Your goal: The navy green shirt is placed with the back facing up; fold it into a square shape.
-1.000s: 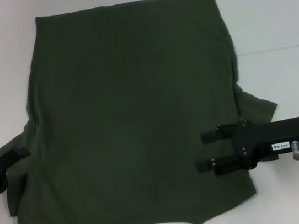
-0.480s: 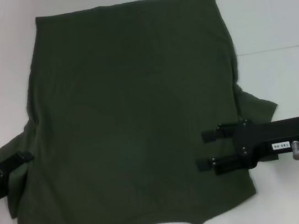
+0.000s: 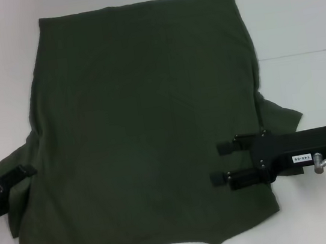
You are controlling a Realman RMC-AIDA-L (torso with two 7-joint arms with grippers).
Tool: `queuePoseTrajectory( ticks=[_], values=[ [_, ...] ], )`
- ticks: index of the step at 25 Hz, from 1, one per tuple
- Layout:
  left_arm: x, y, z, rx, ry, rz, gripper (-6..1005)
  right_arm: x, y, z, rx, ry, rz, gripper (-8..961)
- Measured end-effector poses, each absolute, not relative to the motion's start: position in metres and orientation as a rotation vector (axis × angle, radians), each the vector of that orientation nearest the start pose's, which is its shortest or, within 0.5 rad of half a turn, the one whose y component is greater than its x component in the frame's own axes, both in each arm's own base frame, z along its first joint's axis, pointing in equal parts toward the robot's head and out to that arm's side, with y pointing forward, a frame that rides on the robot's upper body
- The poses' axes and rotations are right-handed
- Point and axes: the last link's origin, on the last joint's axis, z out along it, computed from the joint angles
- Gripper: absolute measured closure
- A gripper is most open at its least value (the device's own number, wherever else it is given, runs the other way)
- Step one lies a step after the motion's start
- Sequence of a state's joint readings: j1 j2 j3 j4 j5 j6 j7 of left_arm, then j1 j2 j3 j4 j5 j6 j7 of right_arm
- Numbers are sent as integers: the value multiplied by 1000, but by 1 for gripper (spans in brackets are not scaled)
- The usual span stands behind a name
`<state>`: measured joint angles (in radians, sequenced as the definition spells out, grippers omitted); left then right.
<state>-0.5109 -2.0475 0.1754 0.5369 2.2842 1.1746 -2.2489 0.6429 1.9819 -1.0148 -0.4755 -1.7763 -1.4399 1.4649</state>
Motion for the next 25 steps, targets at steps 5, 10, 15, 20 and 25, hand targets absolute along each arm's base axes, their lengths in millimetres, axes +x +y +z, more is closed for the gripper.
queuePoseTrajectory(
  ticks=[5, 10, 15, 20, 25],
  values=[
    [-373, 335, 36, -1575, -1928, -825, 119, 238, 354, -19, -2849, 698, 650, 32],
    [-374, 334, 35, -1574, -1927, -821, 198, 239, 353, -19, -2846, 704, 649, 32],
    [-373, 336, 34, -1580, -1927, -801, 326, 240, 353, -19, -2846, 705, 648, 32],
    [-372, 337, 33, -1591, -1925, -794, 359, 240, 353, -19, -2844, 706, 649, 32],
    [-372, 338, 34, -1588, -1922, -791, 422, 241, 353, -19, -2840, 709, 652, 32]
  ],
)
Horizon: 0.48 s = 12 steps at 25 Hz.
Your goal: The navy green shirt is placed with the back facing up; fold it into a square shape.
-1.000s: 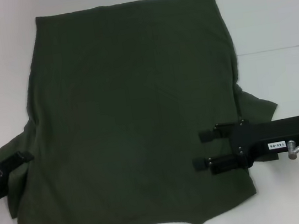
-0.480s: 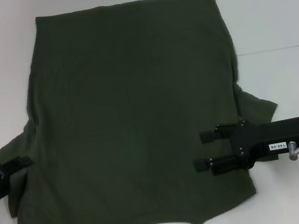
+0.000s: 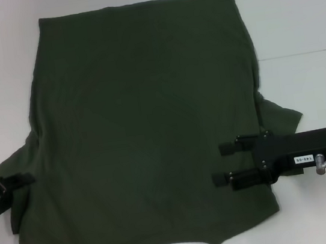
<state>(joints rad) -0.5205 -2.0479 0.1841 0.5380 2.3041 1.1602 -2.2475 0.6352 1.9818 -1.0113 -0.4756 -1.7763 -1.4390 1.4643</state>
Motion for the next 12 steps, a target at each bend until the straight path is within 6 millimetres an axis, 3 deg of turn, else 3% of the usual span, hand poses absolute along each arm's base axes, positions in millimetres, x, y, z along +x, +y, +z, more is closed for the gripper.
queuePoseTrajectory(
  ticks=[5, 7, 12],
  values=[
    [-372, 338, 34, -1588, -1921, -791, 484, 241, 352, -19, -2841, 710, 650, 32],
    [-372, 338, 35, -1585, -1921, -793, 651, 241, 352, -19, -2842, 710, 650, 32],
    [-372, 338, 35, -1583, -1922, -796, 650, 241, 352, -19, -2841, 709, 651, 33]
  ],
)
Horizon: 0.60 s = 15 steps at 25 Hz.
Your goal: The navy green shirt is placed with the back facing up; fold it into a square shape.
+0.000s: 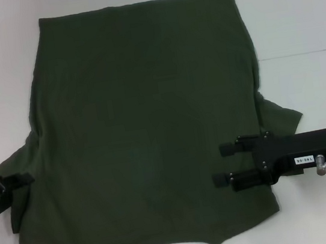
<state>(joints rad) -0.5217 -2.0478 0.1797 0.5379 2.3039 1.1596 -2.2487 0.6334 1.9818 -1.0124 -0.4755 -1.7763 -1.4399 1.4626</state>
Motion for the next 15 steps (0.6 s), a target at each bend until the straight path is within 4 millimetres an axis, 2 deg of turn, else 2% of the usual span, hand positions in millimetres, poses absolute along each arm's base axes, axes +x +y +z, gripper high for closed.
queuePoseTrajectory(
  ticks=[6, 15],
  values=[
    [-373, 338, 34, -1591, -1928, -767, 648, 241, 351, -19, -2845, 704, 654, 33],
    [-372, 343, 35, -1596, -1927, -738, 839, 240, 352, -18, -2847, 697, 657, 33]
  ],
)
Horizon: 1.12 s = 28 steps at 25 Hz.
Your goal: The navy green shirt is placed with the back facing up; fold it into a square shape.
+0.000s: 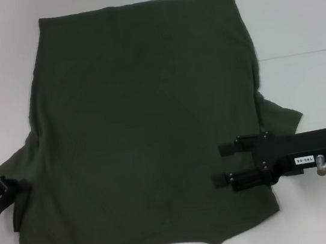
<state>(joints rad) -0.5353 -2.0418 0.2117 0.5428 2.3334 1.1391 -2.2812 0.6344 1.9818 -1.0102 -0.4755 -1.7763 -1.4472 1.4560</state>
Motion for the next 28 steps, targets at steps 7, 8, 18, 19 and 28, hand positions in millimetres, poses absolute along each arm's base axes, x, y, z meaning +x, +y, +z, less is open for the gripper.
queuePoseTrajectory(
  ticks=[7, 8, 18, 19, 28],
  values=[
    [-372, 344, 37, -1592, -1922, -737, 969, 241, 351, -18, -2846, 698, 657, 33],
    [-372, 345, 37, -1591, -1919, -736, 988, 241, 351, -18, -2845, 698, 657, 33],
    [-367, 367, 79, -1645, -1801, -637, 992, 242, 350, -18, -2843, 707, 657, 33],
    [-365, 370, 85, -1654, -1789, -621, 993, 242, 350, -18, -2843, 708, 657, 33],
    [-348, 392, 125, -1716, -1720, -499, 993, 245, 348, -18, -2838, 725, 657, 33]
  ],
)
